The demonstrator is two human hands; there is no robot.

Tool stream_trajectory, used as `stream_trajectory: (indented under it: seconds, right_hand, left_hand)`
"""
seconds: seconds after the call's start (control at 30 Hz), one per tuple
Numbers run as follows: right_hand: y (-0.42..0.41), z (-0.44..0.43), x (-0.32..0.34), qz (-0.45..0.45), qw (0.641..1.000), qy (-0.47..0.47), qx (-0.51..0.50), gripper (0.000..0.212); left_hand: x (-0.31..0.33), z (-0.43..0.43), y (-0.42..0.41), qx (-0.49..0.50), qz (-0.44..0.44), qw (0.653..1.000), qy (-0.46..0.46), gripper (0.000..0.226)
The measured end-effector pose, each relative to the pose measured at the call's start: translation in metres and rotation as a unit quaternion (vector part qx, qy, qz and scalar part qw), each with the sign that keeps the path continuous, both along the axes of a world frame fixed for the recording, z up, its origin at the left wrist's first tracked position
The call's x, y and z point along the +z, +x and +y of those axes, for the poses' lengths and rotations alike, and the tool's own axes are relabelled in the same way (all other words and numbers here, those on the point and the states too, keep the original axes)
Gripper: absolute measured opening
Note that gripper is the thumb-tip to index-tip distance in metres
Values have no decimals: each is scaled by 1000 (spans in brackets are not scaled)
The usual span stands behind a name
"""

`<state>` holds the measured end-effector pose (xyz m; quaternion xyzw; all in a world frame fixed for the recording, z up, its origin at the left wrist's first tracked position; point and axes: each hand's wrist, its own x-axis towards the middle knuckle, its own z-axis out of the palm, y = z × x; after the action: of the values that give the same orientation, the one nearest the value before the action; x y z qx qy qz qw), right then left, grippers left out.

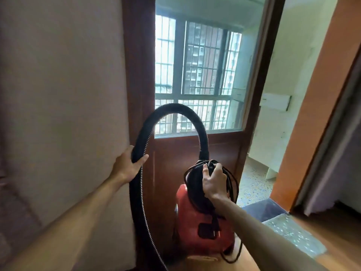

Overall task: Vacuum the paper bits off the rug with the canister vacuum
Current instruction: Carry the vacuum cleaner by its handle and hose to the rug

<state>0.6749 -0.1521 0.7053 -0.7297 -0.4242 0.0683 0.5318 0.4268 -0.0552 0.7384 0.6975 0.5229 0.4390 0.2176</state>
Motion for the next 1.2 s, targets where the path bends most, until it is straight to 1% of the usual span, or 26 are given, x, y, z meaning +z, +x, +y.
stream_trajectory:
  seconds: [0.1, 0.27, 0.4, 0.5, 0.63, 0.87, 1.0, 1.2]
  right_hand:
    - [49, -26, 9, -7, 999, 3, -42, 33]
    - [122, -70, 26, -23, 993, 11, -115, 34]
    - [177, -98, 29, -4, 984, 28, -174, 24]
    - [218, -114, 29, -13, 973, 25, -228, 21]
    - [274, -120, 27, -11, 958, 14, -285, 23]
    - [369, -115, 26, -9, 927, -7, -374, 25]
    - [410, -114, 35, -10, 911, -3, -413, 24]
    - [463, -125, 31, -9, 881, -3, -474, 26]
  left_hand:
    - [5, -6, 55, -22, -6, 1000, 11, 26]
    - [8, -15, 148, -70, 14, 997, 22, 31]
    - [11, -17, 218, -145, 10, 989, 12, 28]
    - [13, -17, 271, -189, 14, 982, 1, 26]
    - [9, -14, 348, -254, 8, 967, -13, 23]
    - [5, 14, 477, -337, 17, 941, -32, 32]
    - [14, 29, 538, -390, 21, 921, -13, 33]
    - [15, 33, 618, -434, 51, 899, 11, 29]
